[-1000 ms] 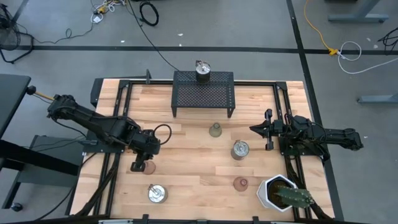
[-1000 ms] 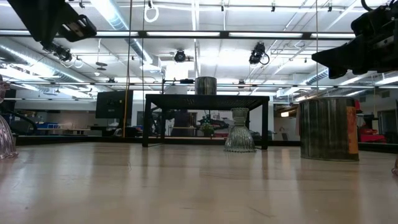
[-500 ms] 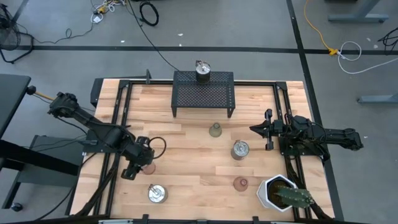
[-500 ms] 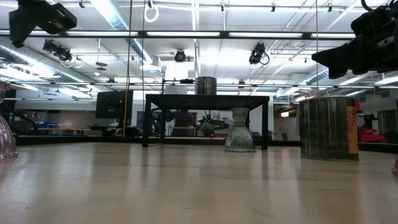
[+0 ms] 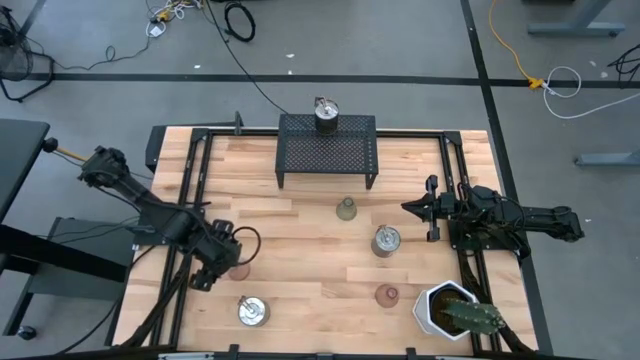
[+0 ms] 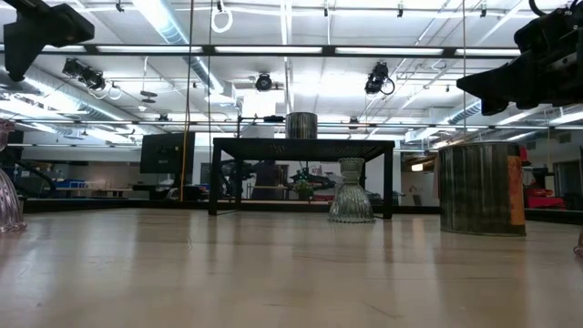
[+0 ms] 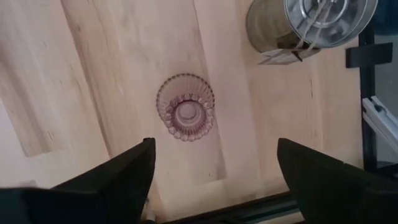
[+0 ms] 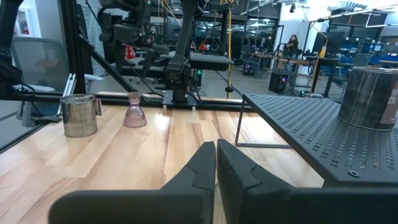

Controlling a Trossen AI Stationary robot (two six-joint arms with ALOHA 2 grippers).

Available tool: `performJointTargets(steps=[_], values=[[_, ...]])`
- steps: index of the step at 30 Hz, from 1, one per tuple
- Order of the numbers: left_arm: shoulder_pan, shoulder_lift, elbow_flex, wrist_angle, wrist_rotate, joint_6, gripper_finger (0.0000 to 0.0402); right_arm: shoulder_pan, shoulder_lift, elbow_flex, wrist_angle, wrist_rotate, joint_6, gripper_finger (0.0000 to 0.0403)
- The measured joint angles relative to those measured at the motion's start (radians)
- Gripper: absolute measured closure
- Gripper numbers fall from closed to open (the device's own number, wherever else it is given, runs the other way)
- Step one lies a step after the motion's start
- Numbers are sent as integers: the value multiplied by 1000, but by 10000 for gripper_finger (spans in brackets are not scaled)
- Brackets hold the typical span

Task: Pick & Place candle stick holders
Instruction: Put the bottom silver scented candle on the shelf

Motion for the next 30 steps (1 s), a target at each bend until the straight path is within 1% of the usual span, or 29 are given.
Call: performJointTargets(steps=[9, 14, 23, 26, 30], values=[[-40, 0, 0, 0, -13, -1, 62, 0, 0, 0, 0, 0, 0, 382], [-74, 0, 0, 0, -13, -26, 62, 0, 0, 0, 0, 0, 0, 382], [-137, 0, 0, 2, -4, -10, 62, 0, 0, 0, 0, 0, 0, 382], [-161, 0, 0, 2, -27, -14, 62, 0, 0, 0, 0, 0, 0, 382], [-191, 0, 0, 6, -106, -18, 62, 0, 0, 0, 0, 0, 0, 382]])
